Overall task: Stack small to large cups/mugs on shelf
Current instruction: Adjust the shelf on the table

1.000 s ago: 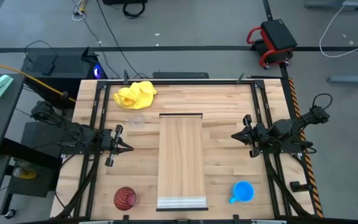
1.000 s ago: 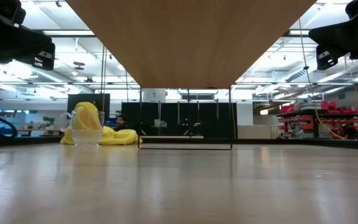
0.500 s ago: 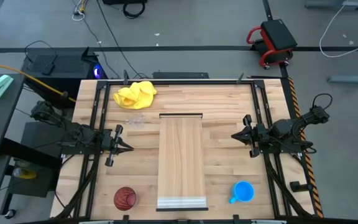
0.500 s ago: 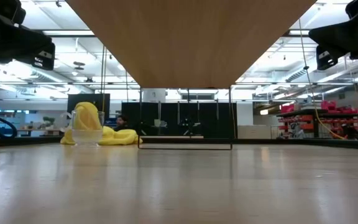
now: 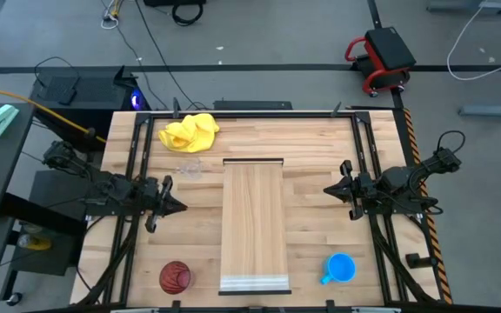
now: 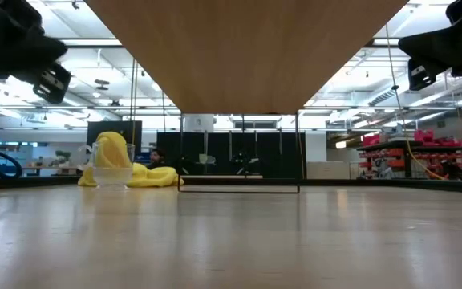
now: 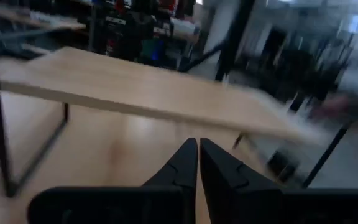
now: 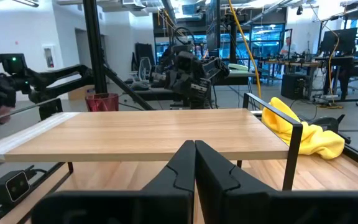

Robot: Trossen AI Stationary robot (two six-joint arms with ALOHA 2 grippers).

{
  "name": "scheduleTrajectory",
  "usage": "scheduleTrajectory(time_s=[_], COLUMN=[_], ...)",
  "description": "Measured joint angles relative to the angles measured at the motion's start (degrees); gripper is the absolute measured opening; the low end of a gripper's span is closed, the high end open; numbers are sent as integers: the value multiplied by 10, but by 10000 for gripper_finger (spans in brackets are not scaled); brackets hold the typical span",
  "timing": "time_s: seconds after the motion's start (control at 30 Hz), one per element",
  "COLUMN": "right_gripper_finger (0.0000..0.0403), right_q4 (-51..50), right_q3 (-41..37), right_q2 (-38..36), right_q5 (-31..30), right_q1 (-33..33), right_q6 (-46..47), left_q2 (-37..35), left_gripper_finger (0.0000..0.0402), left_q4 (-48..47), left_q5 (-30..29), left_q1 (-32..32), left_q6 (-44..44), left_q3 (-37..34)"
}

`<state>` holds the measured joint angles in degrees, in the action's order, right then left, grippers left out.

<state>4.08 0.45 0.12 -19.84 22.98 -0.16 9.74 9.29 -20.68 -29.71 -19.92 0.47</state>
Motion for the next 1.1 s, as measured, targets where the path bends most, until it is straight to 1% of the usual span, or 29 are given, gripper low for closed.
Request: scheduleTrajectory(time_s=[0.07,0.2,0.3,0.37,0.53,0.6,0.7,0.83,0.93,0.97,1.03,1.1], right_gripper_finger=[14,14,14,14,14,14,14,14,14,14,14,14], right_q4=[0,0,0,0,16,44,148,333,452,476,481,445], right_q3=[0,0,0,0,0,0,0,0,0,0,7,25], right_q2=[0,0,0,0,0,0,0,0,0,0,0,6], right_q5=[0,0,0,0,0,0,0,0,-7,-8,-9,-13], right_q1=[0,0,0,0,0,0,0,0,0,0,0,0], right_q6=[0,0,0,0,8,44,135,250,276,278,296,364], left_q2=[0,0,0,0,0,0,0,0,0,0,0,0], left_gripper_finger=[20,16,19,23,31,32,30,23,21,21,24,27], left_q4=[34,129,186,208,222,223,224,225,226,226,227,227], left_q5=[-23,-140,-212,-240,-260,-266,-271,-272,-272,-272,-272,-272], left_q1=[0,0,0,0,0,0,0,0,0,0,0,0], left_q6=[-69,-181,-202,-199,-198,-199,-199,-199,-199,-200,-212,-214], left_q3=[0,0,0,0,0,0,0,0,0,0,0,0])
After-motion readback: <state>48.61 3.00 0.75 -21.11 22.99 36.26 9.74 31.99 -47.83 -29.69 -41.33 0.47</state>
